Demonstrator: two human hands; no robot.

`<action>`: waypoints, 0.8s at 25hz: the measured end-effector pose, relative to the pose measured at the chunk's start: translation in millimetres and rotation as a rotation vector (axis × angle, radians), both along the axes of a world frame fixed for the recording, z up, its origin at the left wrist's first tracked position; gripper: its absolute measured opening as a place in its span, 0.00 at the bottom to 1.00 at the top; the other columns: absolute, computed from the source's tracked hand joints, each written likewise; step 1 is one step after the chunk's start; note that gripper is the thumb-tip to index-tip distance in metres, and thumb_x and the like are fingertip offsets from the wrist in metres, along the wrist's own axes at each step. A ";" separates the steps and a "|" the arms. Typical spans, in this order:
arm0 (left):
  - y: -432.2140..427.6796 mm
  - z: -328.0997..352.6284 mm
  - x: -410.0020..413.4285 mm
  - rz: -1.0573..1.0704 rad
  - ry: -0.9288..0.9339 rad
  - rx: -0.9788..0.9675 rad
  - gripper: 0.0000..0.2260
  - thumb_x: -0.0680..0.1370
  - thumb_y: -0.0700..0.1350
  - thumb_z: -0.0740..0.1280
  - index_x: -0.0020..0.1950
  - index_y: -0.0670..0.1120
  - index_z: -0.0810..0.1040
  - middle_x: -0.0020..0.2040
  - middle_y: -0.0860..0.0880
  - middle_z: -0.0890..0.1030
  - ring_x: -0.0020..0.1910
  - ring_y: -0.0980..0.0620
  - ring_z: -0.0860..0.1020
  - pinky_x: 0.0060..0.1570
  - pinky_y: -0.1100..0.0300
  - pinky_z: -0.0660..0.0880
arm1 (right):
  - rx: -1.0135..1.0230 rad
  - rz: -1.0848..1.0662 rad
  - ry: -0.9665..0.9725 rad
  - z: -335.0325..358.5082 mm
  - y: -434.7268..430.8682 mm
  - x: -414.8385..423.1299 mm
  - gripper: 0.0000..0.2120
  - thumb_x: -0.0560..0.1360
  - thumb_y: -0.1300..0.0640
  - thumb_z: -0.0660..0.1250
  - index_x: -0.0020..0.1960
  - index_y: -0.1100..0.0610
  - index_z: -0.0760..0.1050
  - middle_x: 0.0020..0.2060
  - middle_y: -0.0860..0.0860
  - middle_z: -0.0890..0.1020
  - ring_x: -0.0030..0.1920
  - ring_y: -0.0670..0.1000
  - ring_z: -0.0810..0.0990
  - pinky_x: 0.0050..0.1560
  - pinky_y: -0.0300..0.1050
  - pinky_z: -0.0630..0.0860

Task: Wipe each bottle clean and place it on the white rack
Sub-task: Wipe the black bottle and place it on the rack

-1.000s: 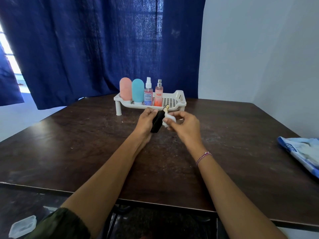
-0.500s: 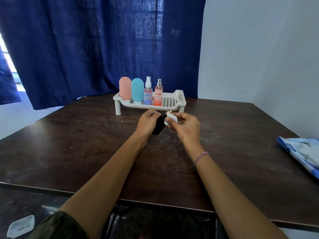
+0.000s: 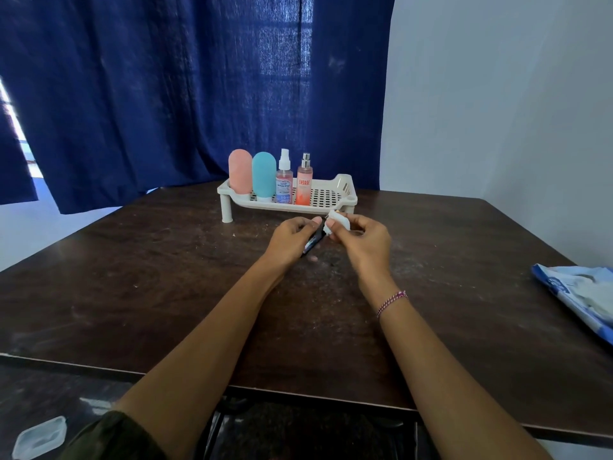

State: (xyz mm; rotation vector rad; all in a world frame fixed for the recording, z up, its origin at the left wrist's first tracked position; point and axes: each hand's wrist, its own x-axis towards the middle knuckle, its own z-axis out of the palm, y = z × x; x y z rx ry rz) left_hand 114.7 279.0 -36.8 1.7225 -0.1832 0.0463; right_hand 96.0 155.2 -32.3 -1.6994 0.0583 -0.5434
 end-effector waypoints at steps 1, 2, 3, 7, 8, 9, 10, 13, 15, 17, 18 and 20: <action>0.0 0.6 -0.3 0.021 -0.016 0.059 0.15 0.81 0.52 0.59 0.56 0.43 0.78 0.48 0.45 0.80 0.46 0.51 0.78 0.44 0.57 0.78 | -0.002 -0.005 0.002 0.3 -1.2 0.8 0.16 0.70 0.56 0.73 0.57 0.59 0.79 0.50 0.52 0.83 0.46 0.47 0.82 0.48 0.43 0.80; -0.5 1.4 -1.4 0.042 -0.031 0.097 0.17 0.82 0.53 0.56 0.59 0.43 0.77 0.50 0.45 0.79 0.49 0.51 0.77 0.49 0.57 0.75 | -0.015 -0.011 -0.003 0.0 -1.8 1.2 0.17 0.70 0.56 0.73 0.57 0.58 0.79 0.51 0.52 0.83 0.48 0.47 0.81 0.50 0.45 0.80; -0.9 2.6 -3.0 0.065 -0.036 0.095 0.18 0.82 0.53 0.54 0.61 0.44 0.76 0.53 0.46 0.78 0.52 0.51 0.76 0.51 0.57 0.72 | -0.043 -0.016 -0.018 -0.3 -2.0 1.0 0.17 0.70 0.55 0.73 0.57 0.58 0.79 0.52 0.52 0.82 0.50 0.48 0.81 0.52 0.47 0.79; -1.1 7.0 -6.0 0.071 0.051 -0.043 0.18 0.83 0.50 0.50 0.68 0.45 0.71 0.61 0.44 0.76 0.58 0.50 0.74 0.52 0.59 0.69 | -0.253 0.016 -0.131 2.3 0.8 -5.7 0.13 0.72 0.59 0.70 0.56 0.58 0.79 0.55 0.51 0.80 0.56 0.48 0.76 0.54 0.40 0.75; -0.9 7.8 -7.0 0.057 0.068 -0.069 0.18 0.83 0.50 0.51 0.68 0.45 0.71 0.62 0.44 0.76 0.59 0.49 0.74 0.54 0.58 0.69 | -0.290 0.019 -0.163 3.7 1.7 -7.4 0.12 0.73 0.60 0.69 0.56 0.59 0.79 0.55 0.51 0.79 0.56 0.47 0.76 0.54 0.38 0.74; -0.9 7.5 -6.4 0.043 0.080 -0.092 0.18 0.83 0.50 0.51 0.67 0.46 0.71 0.60 0.45 0.77 0.58 0.49 0.75 0.53 0.58 0.70 | -0.313 0.015 -0.192 4.7 2.0 -8.5 0.12 0.73 0.60 0.69 0.57 0.59 0.79 0.55 0.50 0.79 0.56 0.46 0.75 0.54 0.36 0.73; -1.1 7.6 -7.1 0.030 0.095 -0.120 0.17 0.83 0.50 0.51 0.65 0.46 0.73 0.55 0.46 0.78 0.53 0.50 0.76 0.48 0.58 0.71 | -0.336 0.007 -0.220 5.1 1.9 -9.3 0.12 0.73 0.61 0.69 0.57 0.59 0.79 0.54 0.50 0.79 0.55 0.45 0.75 0.54 0.36 0.73; -2.4 6.2 -7.7 -0.003 0.111 -0.218 0.13 0.83 0.49 0.52 0.57 0.47 0.73 0.40 0.49 0.75 0.36 0.54 0.73 0.29 0.62 0.65 | -0.416 -0.018 -0.272 4.2 2.1 -10.2 0.12 0.73 0.61 0.69 0.57 0.60 0.79 0.52 0.49 0.78 0.53 0.44 0.74 0.55 0.36 0.74; -1.9 4.7 -6.1 -0.028 0.098 -0.295 0.13 0.83 0.48 0.51 0.54 0.46 0.73 0.37 0.48 0.74 0.29 0.56 0.70 0.22 0.66 0.61 | -0.444 0.008 -0.301 4.3 3.6 -11.0 0.12 0.73 0.61 0.69 0.56 0.60 0.79 0.50 0.48 0.78 0.54 0.44 0.74 0.56 0.37 0.74; 0.8 5.6 -4.4 -0.020 0.095 -0.381 0.14 0.83 0.48 0.50 0.50 0.45 0.74 0.35 0.48 0.74 0.25 0.58 0.70 0.18 0.68 0.58 | -0.466 0.092 -0.331 3.3 7.1 -13.3 0.11 0.72 0.63 0.70 0.55 0.58 0.80 0.48 0.46 0.78 0.53 0.43 0.74 0.56 0.37 0.74; 2.5 7.3 -4.3 0.002 0.103 -0.427 0.14 0.83 0.48 0.50 0.49 0.44 0.73 0.35 0.47 0.74 0.23 0.58 0.70 0.17 0.68 0.58 | -0.481 0.149 -0.333 2.8 9.0 -14.4 0.11 0.71 0.63 0.70 0.54 0.58 0.80 0.47 0.45 0.78 0.52 0.43 0.75 0.55 0.35 0.74; 6.1 9.6 -3.3 0.082 0.131 -0.509 0.14 0.83 0.49 0.51 0.50 0.43 0.73 0.33 0.47 0.75 0.20 0.59 0.71 0.16 0.69 0.60 | -0.514 0.264 -0.325 2.4 11.8 -16.6 0.12 0.70 0.64 0.71 0.53 0.58 0.80 0.46 0.46 0.78 0.49 0.43 0.77 0.52 0.33 0.75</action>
